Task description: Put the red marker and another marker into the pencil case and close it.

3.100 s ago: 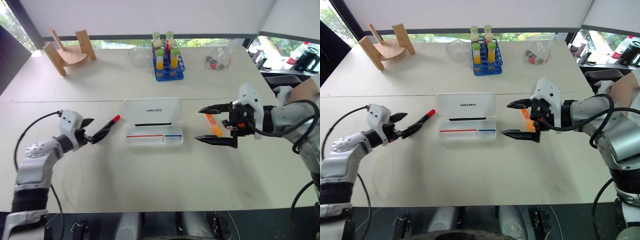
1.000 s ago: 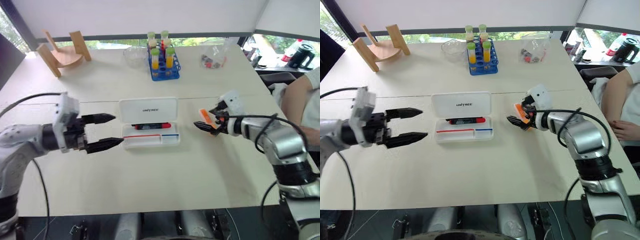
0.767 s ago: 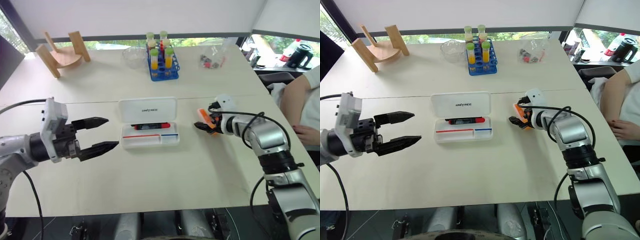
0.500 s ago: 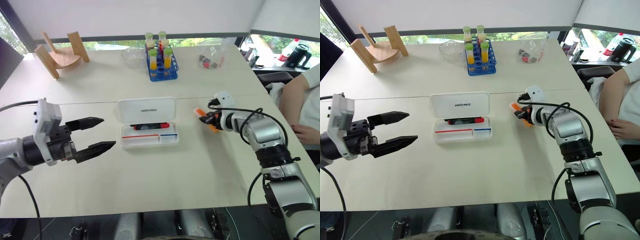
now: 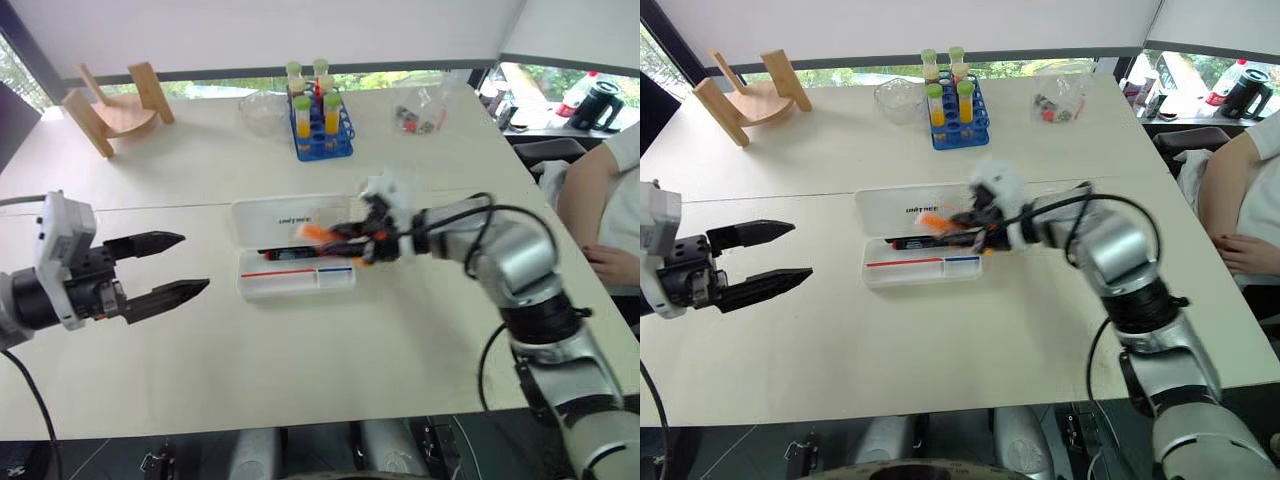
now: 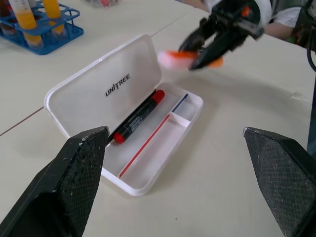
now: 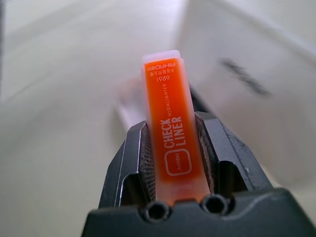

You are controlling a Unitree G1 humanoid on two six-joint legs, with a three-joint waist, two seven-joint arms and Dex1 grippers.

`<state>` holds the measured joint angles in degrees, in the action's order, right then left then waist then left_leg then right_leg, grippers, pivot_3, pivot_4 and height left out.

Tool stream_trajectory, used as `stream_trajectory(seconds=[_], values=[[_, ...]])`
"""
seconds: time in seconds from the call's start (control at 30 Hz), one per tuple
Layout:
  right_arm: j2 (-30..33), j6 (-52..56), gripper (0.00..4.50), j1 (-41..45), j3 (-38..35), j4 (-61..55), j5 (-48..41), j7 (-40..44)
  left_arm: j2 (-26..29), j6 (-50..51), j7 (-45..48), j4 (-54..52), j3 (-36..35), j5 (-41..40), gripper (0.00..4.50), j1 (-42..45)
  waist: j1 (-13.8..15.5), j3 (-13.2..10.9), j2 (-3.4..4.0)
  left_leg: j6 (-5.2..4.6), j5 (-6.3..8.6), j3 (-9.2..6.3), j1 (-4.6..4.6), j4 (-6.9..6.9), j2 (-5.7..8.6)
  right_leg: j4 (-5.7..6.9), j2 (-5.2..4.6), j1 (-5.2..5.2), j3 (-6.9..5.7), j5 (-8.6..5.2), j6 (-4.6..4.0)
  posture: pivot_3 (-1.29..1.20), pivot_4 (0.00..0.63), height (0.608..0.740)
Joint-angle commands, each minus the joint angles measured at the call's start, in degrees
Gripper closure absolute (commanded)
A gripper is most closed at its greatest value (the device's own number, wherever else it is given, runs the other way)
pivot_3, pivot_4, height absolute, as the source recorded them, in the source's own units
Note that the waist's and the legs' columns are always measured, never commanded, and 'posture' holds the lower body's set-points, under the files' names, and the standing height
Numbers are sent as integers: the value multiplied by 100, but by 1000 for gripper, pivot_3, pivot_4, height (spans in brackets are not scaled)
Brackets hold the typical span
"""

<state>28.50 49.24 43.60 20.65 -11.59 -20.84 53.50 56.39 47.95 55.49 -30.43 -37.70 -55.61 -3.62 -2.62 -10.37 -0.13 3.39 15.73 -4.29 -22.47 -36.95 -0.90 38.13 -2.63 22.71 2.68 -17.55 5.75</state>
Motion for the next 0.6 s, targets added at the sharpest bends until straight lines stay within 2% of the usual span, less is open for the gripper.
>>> stream_trajectory(seconds=[0.03,0.2,0.4,0.6], values=[[-264,-667,3693,276,519,259,353,230,122,-107,28,-24,-132,-36,0,102,25,-1,-4,1,0,0,0,-2,3,0,-5,-2,-1,0,0,0,150,740],[-781,-1510,3693,533,1223,1148,994,394,154,-32,104,-294,-161,-97,0,-115,6,0,-8,4,-2,-2,0,-4,5,0,-5,-3,-3,1,1,0,150,740],[-1178,-1991,3693,743,1324,1868,1367,515,224,-122,224,-440,-181,100,0,-396,2,-1,-6,7,-4,-3,-1,6,3,0,-2,6,-2,0,-1,0,150,740],[-1414,-2411,3693,860,1356,2426,1724,592,163,-137,90,-485,-106,51,0,-320,5,0,-6,9,-4,-3,0,6,4,0,-3,4,-2,0,-1,0,150,740]])
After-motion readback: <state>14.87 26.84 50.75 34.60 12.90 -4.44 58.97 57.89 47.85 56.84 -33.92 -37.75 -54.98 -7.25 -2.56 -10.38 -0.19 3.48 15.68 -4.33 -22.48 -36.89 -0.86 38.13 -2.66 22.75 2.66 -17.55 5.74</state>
